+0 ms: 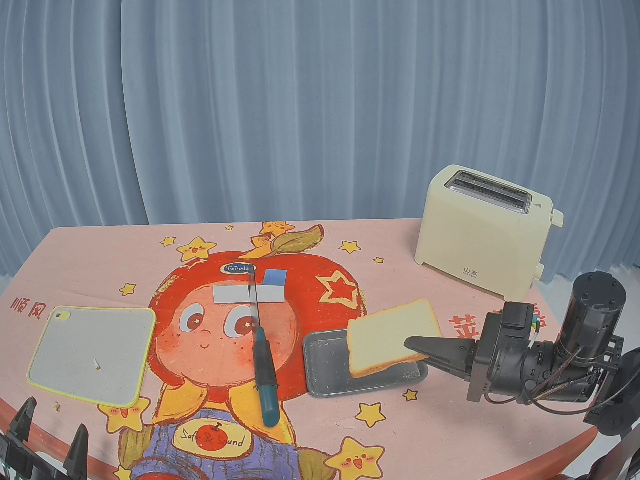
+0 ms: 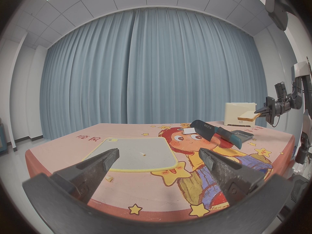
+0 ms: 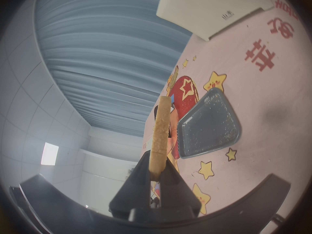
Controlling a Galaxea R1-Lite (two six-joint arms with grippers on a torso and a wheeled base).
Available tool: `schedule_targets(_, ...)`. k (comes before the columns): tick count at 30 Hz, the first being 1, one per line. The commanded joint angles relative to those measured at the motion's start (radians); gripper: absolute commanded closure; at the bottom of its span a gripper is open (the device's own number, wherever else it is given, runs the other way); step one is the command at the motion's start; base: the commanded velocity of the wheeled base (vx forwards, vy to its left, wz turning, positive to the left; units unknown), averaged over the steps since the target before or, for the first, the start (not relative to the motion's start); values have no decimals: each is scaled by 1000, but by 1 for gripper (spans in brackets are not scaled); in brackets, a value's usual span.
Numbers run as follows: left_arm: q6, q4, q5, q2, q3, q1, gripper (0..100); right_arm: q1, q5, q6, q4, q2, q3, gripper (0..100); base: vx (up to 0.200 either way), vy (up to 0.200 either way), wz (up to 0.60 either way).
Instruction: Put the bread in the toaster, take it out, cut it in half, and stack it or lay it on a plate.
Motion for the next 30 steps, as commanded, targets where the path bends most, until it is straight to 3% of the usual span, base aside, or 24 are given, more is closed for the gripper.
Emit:
schedule_targets(1,0,0,0,1,16,0,0,-15,1,-59,0,-35,16,100,0,0,0)
schedule_targets(2,0,0,0,1,16,0,0,-19,-2,-116,0,-35,19,100,0,0,0)
schedule_targets(3,0,0,0,1,16,0,0,-19,-2,-116,0,-35,19,100,0,0,0)
schedule_targets(4,0,0,0,1,16,0,0,-33,-20,-173,-4,-34,28,100,0,0,0)
schedule_targets(6,0,0,0,1,16,0,0,-35,-43,-228,-15,-29,39,100,0,0,0)
schedule_targets(9,0,0,0,1,16,0,0,-35,-59,-255,-13,-35,39,100,0,0,0)
schedule_targets(18,0,0,0,1,16,0,0,-41,-60,-427,-15,-100,57,100,0,0,0)
schedule_targets(25,0,0,0,1,16,0,0,-47,-60,-489,-15,-161,54,100,0,0,0)
schedule_targets(30,0,0,0,1,16,0,0,-85,-57,-588,-17,-181,53,100,0,0,0)
